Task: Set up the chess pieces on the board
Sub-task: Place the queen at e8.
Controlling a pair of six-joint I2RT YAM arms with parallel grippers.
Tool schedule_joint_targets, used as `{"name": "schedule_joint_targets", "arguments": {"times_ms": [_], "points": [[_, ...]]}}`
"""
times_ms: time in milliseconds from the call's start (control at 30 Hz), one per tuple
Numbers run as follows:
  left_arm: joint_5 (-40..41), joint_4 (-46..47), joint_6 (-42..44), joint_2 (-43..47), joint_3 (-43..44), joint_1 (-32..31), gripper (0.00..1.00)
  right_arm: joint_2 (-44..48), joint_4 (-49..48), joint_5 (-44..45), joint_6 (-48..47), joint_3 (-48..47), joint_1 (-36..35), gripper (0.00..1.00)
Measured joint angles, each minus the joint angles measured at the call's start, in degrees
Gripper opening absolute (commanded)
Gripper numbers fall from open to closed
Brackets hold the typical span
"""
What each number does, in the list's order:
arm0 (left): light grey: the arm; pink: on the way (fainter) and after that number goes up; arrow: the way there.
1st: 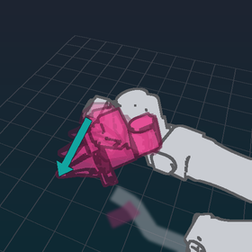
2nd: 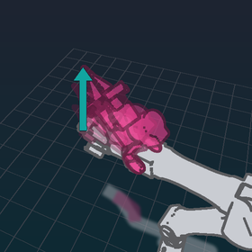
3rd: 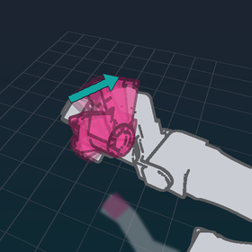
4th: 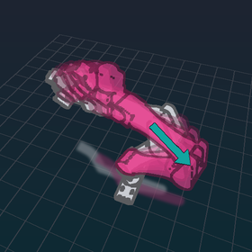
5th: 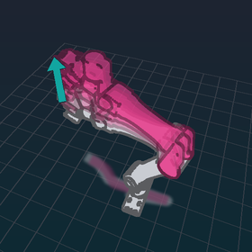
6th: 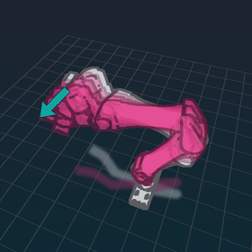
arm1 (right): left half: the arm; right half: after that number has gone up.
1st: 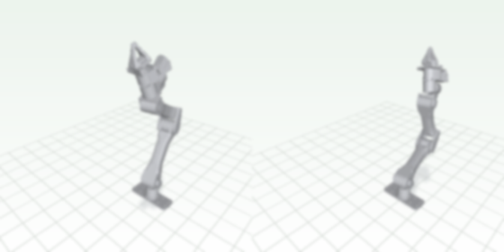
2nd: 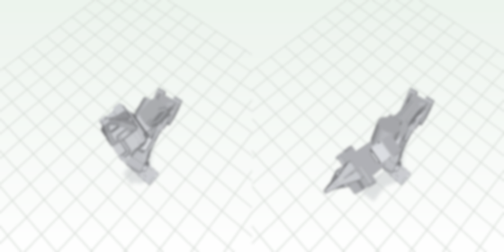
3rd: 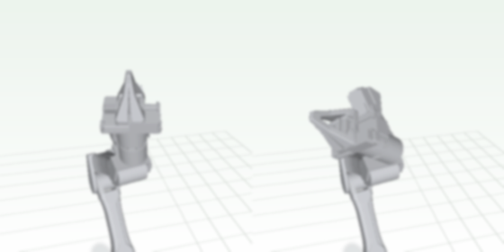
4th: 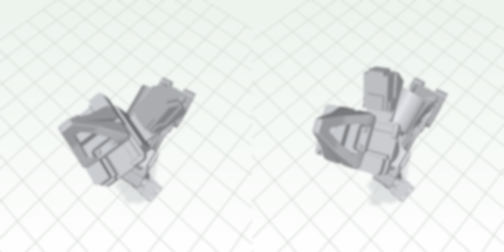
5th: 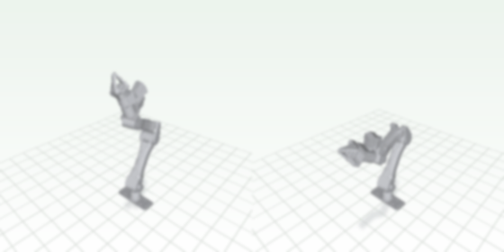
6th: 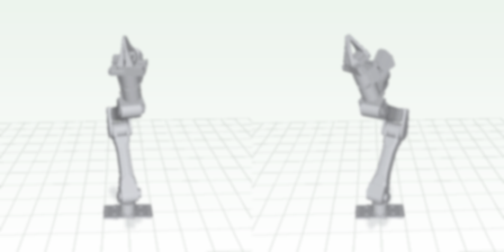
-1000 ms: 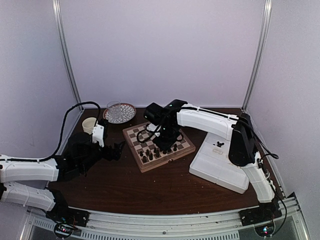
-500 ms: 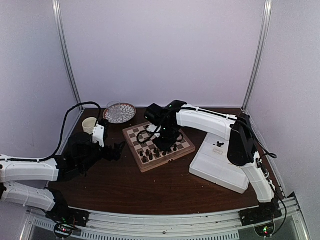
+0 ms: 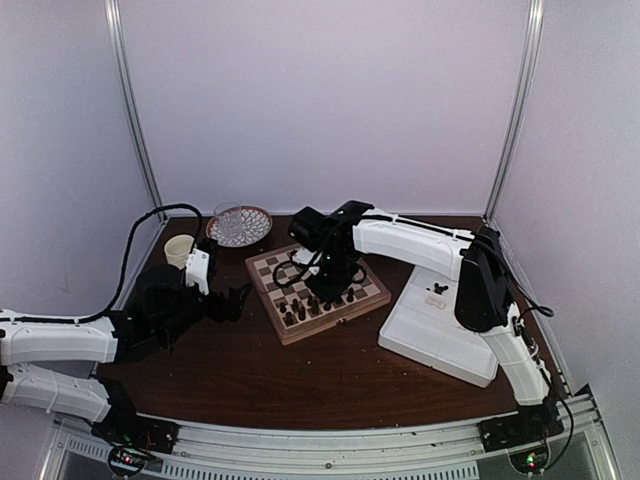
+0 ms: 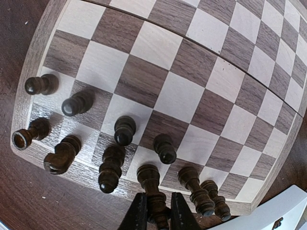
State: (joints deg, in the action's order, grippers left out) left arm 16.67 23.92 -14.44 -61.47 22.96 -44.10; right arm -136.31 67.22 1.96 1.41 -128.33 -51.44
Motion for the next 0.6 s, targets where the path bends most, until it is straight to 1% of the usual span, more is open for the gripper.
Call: {"name": "schedule_joint_targets", "arguments": {"times_ms": [100, 133, 200, 267, 333, 600], "points": [[-0.02, 0.00, 0.00, -0.02, 0.00, 0.00, 0.95, 0.00, -0.04, 0.00, -0.04, 0.00, 0.00, 0.07], [-0.02, 0.00, 0.00, -0.04, 0.00, 0.00, 0.95, 0.00, -0.09, 0.02, -0.04, 0.00, 0.00, 0.12], [-0.02, 0.00, 0.00, -0.09, 0.00, 0.00, 0.95, 0.00, -0.22, 0.02, -0.04, 0.00, 0.00, 0.24], [-0.02, 0.00, 0.00, -0.13, 0.00, 0.00, 0.95, 0.00, -0.37, 0.02, -0.31, 0.00, 0.00, 0.30], [-0.02, 0.00, 0.00, -0.13, 0.00, 0.00, 0.95, 0.00, -0.72, 0.07, -0.33, 0.00, 0.00, 0.31], [-0.04, 0.00, 0.00, -0.26, 0.00, 0.00, 0.95, 0.02, -1.46, -0.02, -0.37, -0.11, 0.00, 0.31]]}}
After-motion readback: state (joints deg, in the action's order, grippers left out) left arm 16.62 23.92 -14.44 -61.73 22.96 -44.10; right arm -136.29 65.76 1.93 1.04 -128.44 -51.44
